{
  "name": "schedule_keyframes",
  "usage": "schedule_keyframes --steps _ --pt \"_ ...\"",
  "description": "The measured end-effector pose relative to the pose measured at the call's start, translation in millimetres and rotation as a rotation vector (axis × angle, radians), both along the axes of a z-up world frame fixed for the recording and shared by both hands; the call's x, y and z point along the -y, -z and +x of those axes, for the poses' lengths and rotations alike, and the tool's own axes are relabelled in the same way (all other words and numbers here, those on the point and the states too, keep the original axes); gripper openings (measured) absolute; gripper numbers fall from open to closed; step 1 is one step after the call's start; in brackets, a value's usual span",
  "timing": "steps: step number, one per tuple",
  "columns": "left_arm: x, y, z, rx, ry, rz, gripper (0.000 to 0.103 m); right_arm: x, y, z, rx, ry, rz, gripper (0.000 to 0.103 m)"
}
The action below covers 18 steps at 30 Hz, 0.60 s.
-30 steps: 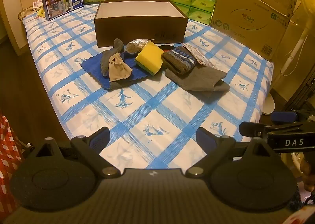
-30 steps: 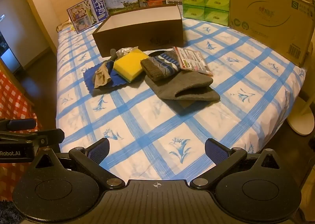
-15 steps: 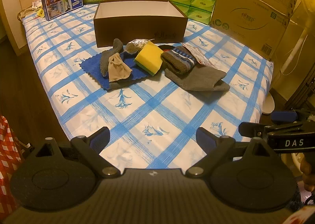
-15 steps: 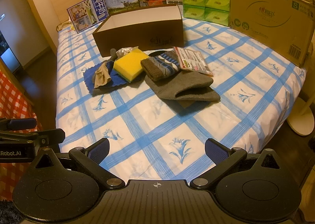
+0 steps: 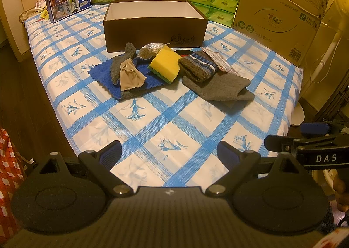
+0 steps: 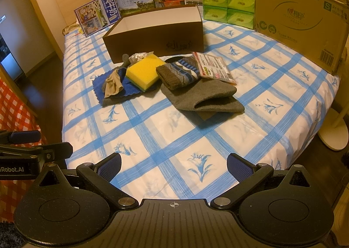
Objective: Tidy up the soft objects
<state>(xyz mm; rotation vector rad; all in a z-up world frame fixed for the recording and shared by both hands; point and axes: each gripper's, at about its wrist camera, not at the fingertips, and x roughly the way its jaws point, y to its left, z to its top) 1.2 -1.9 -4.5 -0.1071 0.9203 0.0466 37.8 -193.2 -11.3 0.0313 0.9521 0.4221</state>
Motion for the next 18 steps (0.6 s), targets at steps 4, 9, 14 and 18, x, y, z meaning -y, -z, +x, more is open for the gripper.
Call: schedule_keyframes --steps 4,9,14,18 --pt "0.0 -0.1 0.0 0.000 -0.001 0.000 0.093 -0.1 0.1 0.4 -0.001 0.000 0.000 0.103" --pt "0.1 0.1 0.1 -0.001 0.000 0.000 0.093 -0.2 0.0 0.8 0.000 0.000 0.000 0.103" --pt "0.1 0.0 0.1 -0.001 0.000 0.000 0.093 -1.0 0.3 1.5 -0.001 0.000 0.000 0.103" --pt "0.1 0.0 0.1 -0.001 -0.001 0.000 0.093 -1.3 0.3 2.0 -0.001 0.000 -0.001 0.103"
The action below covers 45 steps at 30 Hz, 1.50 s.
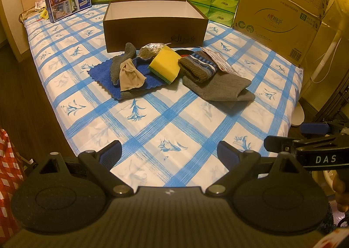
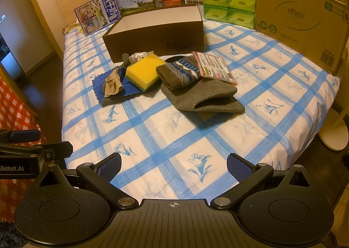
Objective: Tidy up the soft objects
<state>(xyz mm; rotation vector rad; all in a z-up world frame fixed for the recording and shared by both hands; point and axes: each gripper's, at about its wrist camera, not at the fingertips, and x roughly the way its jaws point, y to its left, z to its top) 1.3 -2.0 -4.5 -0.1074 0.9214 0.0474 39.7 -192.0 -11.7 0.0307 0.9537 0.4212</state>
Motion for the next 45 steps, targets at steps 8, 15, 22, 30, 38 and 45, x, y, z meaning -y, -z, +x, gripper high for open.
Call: schedule_keyframes --steps 8,15,22,30,38,45 --pt "0.2 0.7 0.2 0.001 0.001 0.000 0.093 -0.9 -0.2 0.7 0.001 0.000 0.000 0.103" --pt "-0.1 -0.1 0.2 0.000 0.001 0.000 0.093 -0.8 0.2 1.9 0.001 0.000 0.000 0.103" --pt "-0.1 -0.1 0.1 -0.002 0.001 0.000 0.093 -0.6 1.3 3.0 -0.002 0.000 -0.002 0.103" --pt "0.7 7.9 6.0 -0.003 0.004 0.005 0.093 -1.9 4.2 8.3 -0.005 -0.001 -0.003 0.103" --pt "-5.1 9.8 28.5 -0.006 0.007 0.018 0.093 -1.0 9.0 9.5 -0.010 0.001 -0.002 0.103" --pt "-7.4 10.7 37.1 -0.006 0.006 0.037 0.093 1.5 13.9 23.4 -0.009 0.010 -0.001 0.103"
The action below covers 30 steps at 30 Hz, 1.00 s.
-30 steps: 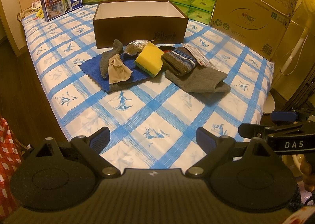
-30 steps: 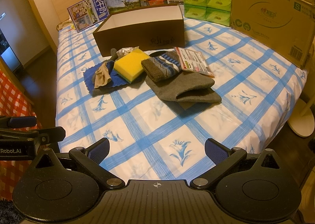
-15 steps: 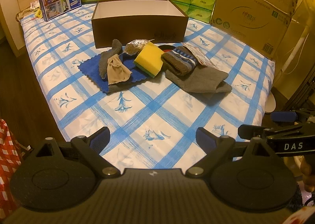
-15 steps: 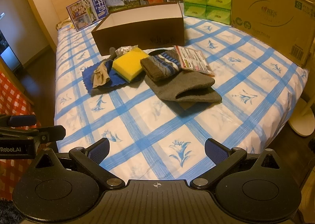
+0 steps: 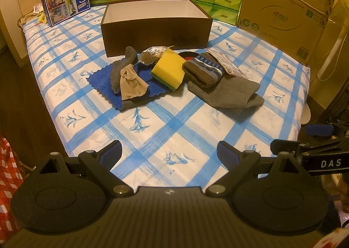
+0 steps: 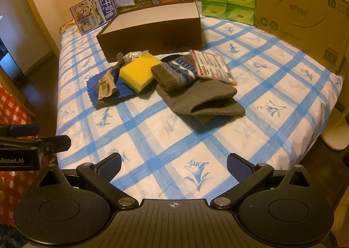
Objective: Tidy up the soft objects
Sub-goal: 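Reach the right tool to the orange heat-pack packet and close on it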
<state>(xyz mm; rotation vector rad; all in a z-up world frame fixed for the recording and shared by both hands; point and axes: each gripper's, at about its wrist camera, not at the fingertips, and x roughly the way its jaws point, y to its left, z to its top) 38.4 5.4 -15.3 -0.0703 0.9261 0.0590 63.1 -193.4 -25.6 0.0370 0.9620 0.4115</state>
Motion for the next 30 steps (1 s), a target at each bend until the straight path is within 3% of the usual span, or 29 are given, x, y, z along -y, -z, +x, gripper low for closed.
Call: schedule_keyframes --steps 8,20,30 --pt "-12.6 9.9 27.1 -0.004 -0.030 0.020 0.093 6.1 2.1 22.7 0.050 0.037 0.008 0.102" --pt "-32.8 31.8 81.1 0.013 -0.057 0.051 0.090 3.5 19.3 73.4 0.237 0.008 -0.087 0.102" --pt "-46.4 56.1 130.4 0.009 -0.071 0.062 0.087 -9.7 45.8 130.8 0.317 -0.044 -0.149 0.080"
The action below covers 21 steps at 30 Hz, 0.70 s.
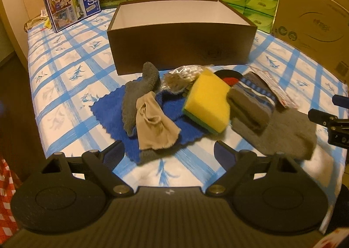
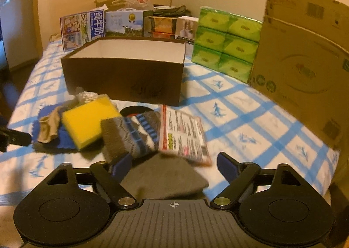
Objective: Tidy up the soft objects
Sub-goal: 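Reach the right tool to the orange heat-pack packet and close on it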
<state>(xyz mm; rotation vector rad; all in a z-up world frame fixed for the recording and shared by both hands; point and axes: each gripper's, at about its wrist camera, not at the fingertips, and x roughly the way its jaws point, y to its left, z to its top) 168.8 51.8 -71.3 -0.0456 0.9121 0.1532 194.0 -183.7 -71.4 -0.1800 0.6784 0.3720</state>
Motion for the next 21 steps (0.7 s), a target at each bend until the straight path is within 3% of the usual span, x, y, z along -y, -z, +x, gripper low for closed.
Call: schedule_keyframes --steps 4,13,21 --pt "-5.1 12.1 17.1 -0.011 -0.008 0.000 0.086 -10.5 18.8 20.9 0.010 -0.028 -0.067 0.070" --pt "-14.5 33.5 41.9 -0.037 -0.023 -0.017 0.086 -32.9 61.8 45.4 0.014 -0.092 -0.211 0.061" --pt "-18.9 46.1 50.0 -0.055 -0.027 -0.021 0.084 -43.7 89.6 57.2 0.108 -0.072 -0.309 0.050"
